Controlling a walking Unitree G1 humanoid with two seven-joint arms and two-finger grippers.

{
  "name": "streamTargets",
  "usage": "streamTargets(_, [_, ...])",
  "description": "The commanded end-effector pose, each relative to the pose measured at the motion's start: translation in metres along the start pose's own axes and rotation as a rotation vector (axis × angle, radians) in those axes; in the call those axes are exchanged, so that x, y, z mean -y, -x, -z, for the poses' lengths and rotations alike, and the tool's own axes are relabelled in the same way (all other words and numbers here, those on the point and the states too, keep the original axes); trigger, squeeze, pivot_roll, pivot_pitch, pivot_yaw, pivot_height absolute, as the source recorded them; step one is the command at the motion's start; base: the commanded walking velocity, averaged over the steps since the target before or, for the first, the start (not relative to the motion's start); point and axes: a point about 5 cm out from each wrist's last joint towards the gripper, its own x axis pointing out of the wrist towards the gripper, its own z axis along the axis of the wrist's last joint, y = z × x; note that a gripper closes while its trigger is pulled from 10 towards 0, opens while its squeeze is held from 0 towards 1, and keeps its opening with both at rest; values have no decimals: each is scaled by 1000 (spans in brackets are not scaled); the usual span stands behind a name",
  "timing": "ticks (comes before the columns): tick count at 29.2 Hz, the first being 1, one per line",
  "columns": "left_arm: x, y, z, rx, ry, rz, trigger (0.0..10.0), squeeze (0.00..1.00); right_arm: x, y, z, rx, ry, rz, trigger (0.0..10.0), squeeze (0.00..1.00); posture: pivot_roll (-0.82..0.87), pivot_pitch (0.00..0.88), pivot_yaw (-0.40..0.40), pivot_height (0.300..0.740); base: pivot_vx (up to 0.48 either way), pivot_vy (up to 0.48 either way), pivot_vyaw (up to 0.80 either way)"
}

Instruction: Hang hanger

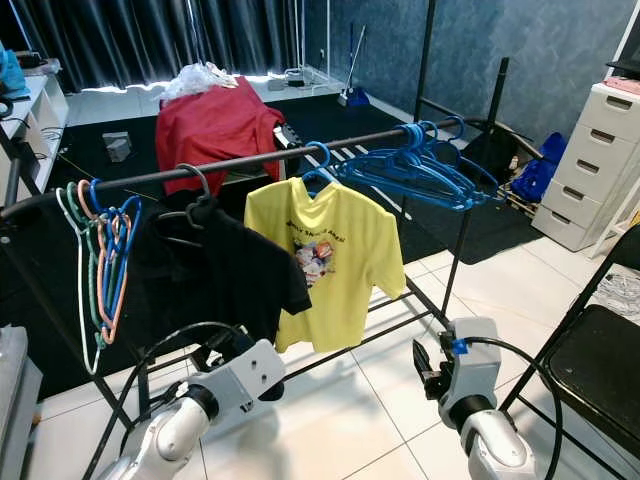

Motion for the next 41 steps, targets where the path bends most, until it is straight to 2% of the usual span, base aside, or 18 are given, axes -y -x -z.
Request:
streamTargets(1, [1, 1, 1, -6, -28, 7, 10000, 0, 1, 1, -2, 7, 12, -1, 10000, 0, -4, 0, -42, 740, 0, 0, 0])
streamTargets(5, [1, 1, 0, -5, -39, 8, 10000, 0, 1, 1, -2, 5, 16, -3, 10000, 0, -4, 0, -44, 740, 0, 0, 0])
streamTargets(8, [6, 1, -7, 20, -98, 10, 10000, 0, 6, 1, 0, -9, -13, -3, 10000, 0, -26, 0, -50, 740, 0, 0, 0])
streamTargets(11, [8, 1, -8, 21, -88, 22, 10000, 0, 8, 2, 0, -11, -29, 1, 10000, 0, -29, 0, -48, 740, 0, 0, 0])
streamTargets(14, [8, 2, -10, 46, -28, 43, 10000, 0, 10, 3, -1, 7, -78, 11, 10000, 0, -38, 0, -41, 740, 0, 0, 0])
streamTargets(15, [4, 4, -11, 60, 40, 31, 10000, 0, 13, 4, -2, 17, -111, 27, 10000, 0, -45, 0, -33, 740, 0, 0, 0])
streamTargets(17, [-15, 7, -12, 89, 266, -33, 10000, 0, 17, 6, -5, 37, -123, 51, 10000, 0, -51, 0, -25, 740, 0, 0, 0])
streamTargets(18, [-15, 7, -12, 89, 266, -33, 10000, 0, 17, 6, -5, 37, -123, 51, 10000, 0, -51, 0, -25, 740, 0, 0, 0])
streamTargets(19, [-20, 8, -12, 98, 322, -51, 10000, 0, 18, 7, -5, 42, -123, 56, 10000, 0, -51, 0, -25, 740, 0, 0, 0])
streamTargets(21, [-51, 9, 0, 44, 638, -261, 10000, 0, 22, 7, -7, 37, -82, 72, 10000, 0, -45, 0, -26, 740, 0, 0, 0])
streamTargets(23, [-62, 13, 12, 18, 866, -370, 10000, 0, 26, 5, -8, 24, -42, 83, 10000, 0, -43, 0, -28, 740, 0, 0, 0])
streamTargets(24, [-62, 13, 12, 18, 866, -370, 10000, 0, 26, 5, -8, 24, -42, 83, 10000, 0, -43, 0, -28, 740, 0, 0, 0])
streamTargets(25, [-61, 14, 18, 10, 934, -385, 10000, 0, 27, 4, -7, 15, -17, 86, 10000, 0, -43, 0, -28, 740, 0, 0, 0])
streamTargets(27, [-57, 15, 22, 6, 978, -388, 10000, 0, 27, 3, -7, 7, -2, 76, 10000, 0, -46, 0, -33, 740, 0, 0, 0])
streamTargets(29, [-50, 17, 24, -2, 991, -382, 10000, 0, 26, 3, -6, 1, 12, 67, 10000, 0, -46, 0, -36, 740, 0, 0, 0])
streamTargets(31, [-39, 20, 23, -34, 924, -381, 10000, 0, 24, 3, -4, -8, 27, 63, 10000, 0, -47, 0, -36, 740, 0, 0, 0])
streamTargets(35, [-39, 17, 22, -59, 841, -389, 10000, 0, 25, 0, -4, -7, 17, 68, 10000, 0, -42, 0, -41, 740, -251, 0, 0])
streamTargets(41, [-39, 14, 20, -61, 823, -365, 10000, 0, 25, -1, -4, -5, 18, 68, 10000, 0, -46, 0, -33, 740, -411, 0, 0])
